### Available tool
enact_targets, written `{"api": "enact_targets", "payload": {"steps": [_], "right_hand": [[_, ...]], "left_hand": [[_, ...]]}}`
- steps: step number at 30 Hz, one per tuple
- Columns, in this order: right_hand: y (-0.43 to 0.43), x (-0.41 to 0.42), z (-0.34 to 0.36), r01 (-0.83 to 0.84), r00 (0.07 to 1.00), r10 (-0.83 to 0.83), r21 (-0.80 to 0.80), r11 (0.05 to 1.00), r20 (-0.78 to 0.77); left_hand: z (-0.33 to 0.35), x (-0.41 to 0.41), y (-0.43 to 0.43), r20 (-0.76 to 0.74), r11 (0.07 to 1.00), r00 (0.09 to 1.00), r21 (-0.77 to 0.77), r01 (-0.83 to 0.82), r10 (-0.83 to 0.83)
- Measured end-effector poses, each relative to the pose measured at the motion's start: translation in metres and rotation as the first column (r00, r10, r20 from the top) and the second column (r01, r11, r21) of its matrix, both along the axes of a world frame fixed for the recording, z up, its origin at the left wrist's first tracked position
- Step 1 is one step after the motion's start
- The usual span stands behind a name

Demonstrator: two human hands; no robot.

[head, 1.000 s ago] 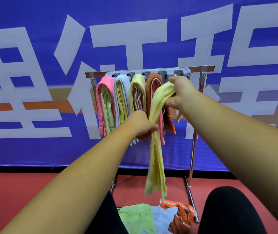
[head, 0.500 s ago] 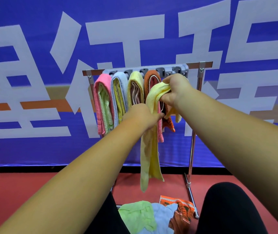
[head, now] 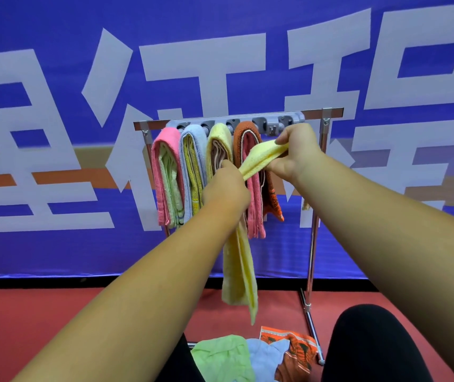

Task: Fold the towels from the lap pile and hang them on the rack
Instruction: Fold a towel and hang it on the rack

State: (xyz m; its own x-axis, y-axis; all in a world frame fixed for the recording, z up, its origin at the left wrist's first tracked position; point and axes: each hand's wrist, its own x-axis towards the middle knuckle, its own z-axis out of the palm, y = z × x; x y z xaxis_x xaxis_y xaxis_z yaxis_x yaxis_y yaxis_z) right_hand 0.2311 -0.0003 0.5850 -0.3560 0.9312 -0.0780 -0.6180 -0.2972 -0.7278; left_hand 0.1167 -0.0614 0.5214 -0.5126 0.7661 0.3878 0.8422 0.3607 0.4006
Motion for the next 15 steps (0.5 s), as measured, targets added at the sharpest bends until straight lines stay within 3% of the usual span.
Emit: {"api": "enact_targets", "payload": {"steps": [2, 5, 7, 10, 12, 15], "right_hand": [[0.000, 0.006, -0.002, -0.043, 0.999, 0.043, -0.019, 0.999, 0.014], [0.001, 0.012, -0.008, -0.086, 0.977, 0.090, -0.033, 0.996, 0.192], [0.003, 0.012, -0.017, -0.165, 0.920, 0.181, -0.078, 0.983, 0.346], [0.006, 0.007, -0.029, -0.343, 0.823, 0.382, -0.167, 0.924, 0.420], [0.002, 0.004, -0.031, -0.445, 0.709, 0.481, -0.202, 0.873, 0.515], [-0.014, -0.001, -0.025, -0.464, 0.336, 0.412, -0.231, 0.855, 0.847]], "left_hand": [[0.001, -0.004, -0.001, -0.026, 0.997, 1.000, 0.075, 0.003, -0.001], [0.008, -0.012, 0.000, -0.099, 0.983, 0.995, 0.182, 0.008, 0.011], [0.016, -0.014, -0.001, -0.149, 0.974, 0.989, 0.225, 0.027, 0.007], [0.032, -0.016, -0.003, -0.199, 0.963, 0.980, 0.262, 0.054, -0.001], [0.043, -0.017, -0.004, -0.214, 0.962, 0.977, 0.262, 0.074, -0.017], [0.057, -0.015, -0.006, -0.257, 0.967, 0.966, 0.236, 0.098, -0.036]]}}
